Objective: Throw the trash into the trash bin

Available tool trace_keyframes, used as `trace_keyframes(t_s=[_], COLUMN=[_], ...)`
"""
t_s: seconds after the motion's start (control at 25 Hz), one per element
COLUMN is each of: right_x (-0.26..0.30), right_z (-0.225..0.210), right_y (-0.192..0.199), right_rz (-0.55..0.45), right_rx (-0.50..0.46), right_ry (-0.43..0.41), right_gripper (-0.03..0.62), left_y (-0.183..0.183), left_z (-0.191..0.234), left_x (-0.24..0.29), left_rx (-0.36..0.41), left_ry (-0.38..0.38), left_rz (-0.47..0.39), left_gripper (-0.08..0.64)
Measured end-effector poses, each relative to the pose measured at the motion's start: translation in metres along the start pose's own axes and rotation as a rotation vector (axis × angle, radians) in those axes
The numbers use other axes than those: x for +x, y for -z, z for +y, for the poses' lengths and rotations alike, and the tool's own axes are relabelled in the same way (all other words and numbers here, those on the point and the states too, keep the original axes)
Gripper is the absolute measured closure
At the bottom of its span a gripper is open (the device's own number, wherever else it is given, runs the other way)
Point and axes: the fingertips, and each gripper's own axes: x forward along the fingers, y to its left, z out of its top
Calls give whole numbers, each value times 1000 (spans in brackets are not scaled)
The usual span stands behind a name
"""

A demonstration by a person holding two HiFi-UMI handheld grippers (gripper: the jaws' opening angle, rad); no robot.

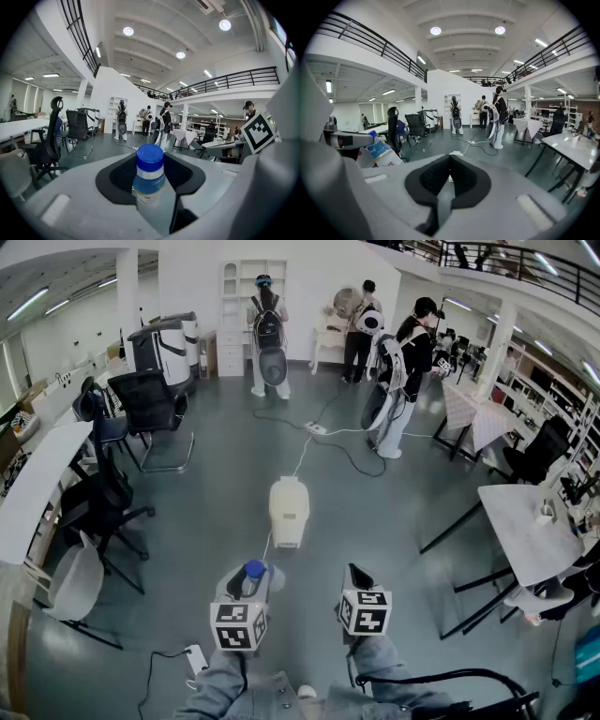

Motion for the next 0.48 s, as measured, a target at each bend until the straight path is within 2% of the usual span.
trace_keyframes(t_s=[0.28,0.48], right_x=[2,6], right_z=[8,17], right_y=[-5,-7], right_rz=[-26,-56], right_rx=[-2,42], right_ry=[18,30], right_gripper=[589,589], left_y=[1,4], left_z=[10,25], left_x=[3,5], left_rx=[-4,-16], left_ry=[9,13], left_rz=[-1,-9], left_gripper=[370,370])
